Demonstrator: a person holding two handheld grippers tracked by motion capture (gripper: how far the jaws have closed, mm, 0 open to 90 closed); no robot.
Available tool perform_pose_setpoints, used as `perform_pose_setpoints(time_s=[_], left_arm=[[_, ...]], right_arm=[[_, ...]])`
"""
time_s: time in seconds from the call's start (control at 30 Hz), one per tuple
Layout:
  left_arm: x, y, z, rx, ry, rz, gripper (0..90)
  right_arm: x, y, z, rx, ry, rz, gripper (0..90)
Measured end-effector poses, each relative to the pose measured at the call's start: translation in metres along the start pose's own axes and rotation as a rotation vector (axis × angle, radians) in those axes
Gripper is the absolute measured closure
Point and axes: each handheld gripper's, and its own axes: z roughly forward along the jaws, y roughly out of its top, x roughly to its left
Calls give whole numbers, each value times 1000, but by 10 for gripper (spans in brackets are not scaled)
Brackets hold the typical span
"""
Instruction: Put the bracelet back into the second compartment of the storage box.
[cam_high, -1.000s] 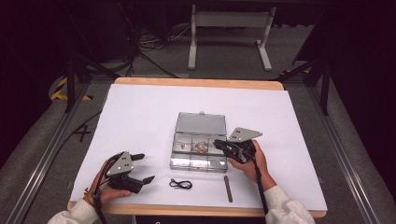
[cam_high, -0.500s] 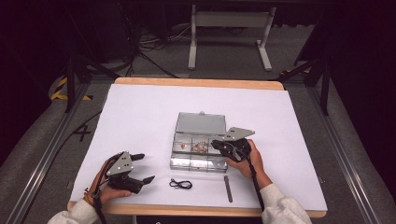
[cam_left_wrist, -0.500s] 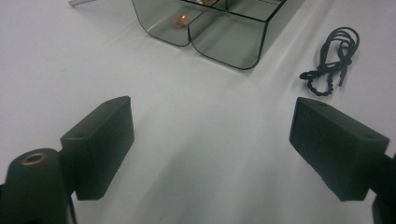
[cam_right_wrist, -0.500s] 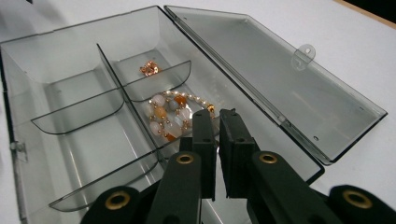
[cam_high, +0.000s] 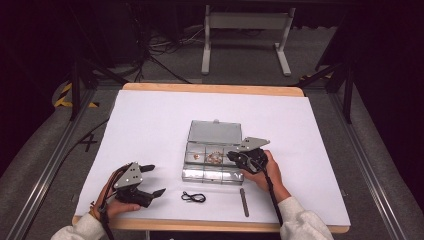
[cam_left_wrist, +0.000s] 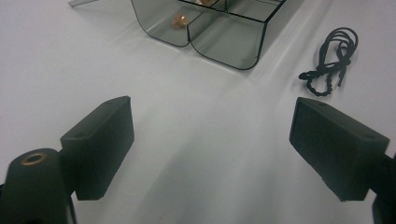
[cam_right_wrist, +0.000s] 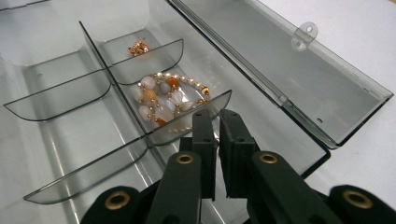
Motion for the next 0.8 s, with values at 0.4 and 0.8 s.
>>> perform_pose_setpoints(time_s=[0.4, 0.8], left_arm=[[0, 0, 0, -5, -4, -8, 147], [-1, 0, 0, 2, 6, 2, 145]], right_arm=[[1, -1, 6, 23, -1, -5, 853], [4, -2, 5, 26, 4, -12, 834]])
